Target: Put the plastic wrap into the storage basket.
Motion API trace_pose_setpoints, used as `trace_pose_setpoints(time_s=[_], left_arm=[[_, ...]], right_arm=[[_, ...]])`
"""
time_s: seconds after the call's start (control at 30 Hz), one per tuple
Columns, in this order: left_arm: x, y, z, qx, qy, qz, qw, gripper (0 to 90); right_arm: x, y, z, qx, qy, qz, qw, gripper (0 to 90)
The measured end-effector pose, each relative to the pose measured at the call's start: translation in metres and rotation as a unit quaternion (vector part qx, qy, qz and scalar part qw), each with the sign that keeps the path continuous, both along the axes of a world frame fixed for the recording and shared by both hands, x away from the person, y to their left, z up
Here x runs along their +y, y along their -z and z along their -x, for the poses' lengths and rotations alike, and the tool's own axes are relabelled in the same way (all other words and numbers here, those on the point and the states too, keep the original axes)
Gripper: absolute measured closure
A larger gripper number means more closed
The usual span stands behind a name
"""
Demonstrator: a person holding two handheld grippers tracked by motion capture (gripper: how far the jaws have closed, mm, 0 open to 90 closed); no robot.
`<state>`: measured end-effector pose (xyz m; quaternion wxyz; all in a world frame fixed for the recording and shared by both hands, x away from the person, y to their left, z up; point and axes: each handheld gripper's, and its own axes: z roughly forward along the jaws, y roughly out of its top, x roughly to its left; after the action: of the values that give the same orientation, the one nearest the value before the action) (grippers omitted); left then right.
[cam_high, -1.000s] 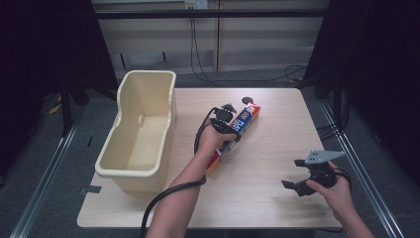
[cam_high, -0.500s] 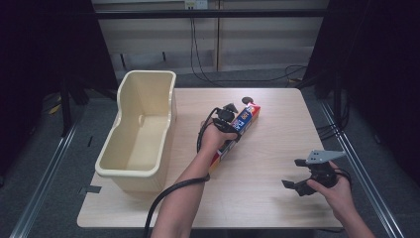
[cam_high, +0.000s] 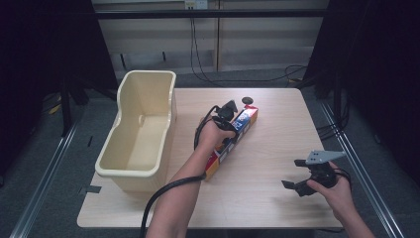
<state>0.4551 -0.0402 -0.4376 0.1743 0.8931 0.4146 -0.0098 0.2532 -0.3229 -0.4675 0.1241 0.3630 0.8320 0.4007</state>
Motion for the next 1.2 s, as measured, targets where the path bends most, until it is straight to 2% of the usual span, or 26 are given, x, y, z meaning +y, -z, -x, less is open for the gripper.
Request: trace_pose_setpoints(time_s=[0.23, 0.3, 0.43, 0.57, 0.7, 1.2], left_arm=[[0.009, -0.023, 0.003, 0.027, -0.006, -0.011, 0.9996, 40.4], [0.011, -0.029, 0.004, 0.033, -0.001, -0.01, 0.9994, 40.5], [0.016, -0.041, 0.006, 0.047, -0.008, 0.0, 0.9988, 40.5], [0.02, -0.052, 0.008, 0.052, -0.007, -0.007, 0.9986, 40.6], [0.026, -0.062, 0.009, 0.066, -0.023, -0.005, 0.9976, 40.6], [0.053, -0.092, 0.01, 0.077, -0.039, -0.017, 0.9961, 40.7]], right_arm=[[0.0, 0.0, 0.0, 0.0, 0.001, -0.002, 1.0, 3.8], [0.0, 0.0, 0.0, 0.0, 0.001, -0.002, 1.0, 3.7], [0.001, 0.0, 0.0, 0.001, 0.0, -0.001, 1.0, 3.8], [0.001, 0.0, 0.0, 0.001, 0.001, -0.003, 1.0, 3.8], [0.001, 0.0, 0.0, 0.0, 0.0, -0.003, 1.0, 3.7], [0.001, 0.0, 0.0, -0.003, -0.002, -0.003, 1.0, 3.7]])
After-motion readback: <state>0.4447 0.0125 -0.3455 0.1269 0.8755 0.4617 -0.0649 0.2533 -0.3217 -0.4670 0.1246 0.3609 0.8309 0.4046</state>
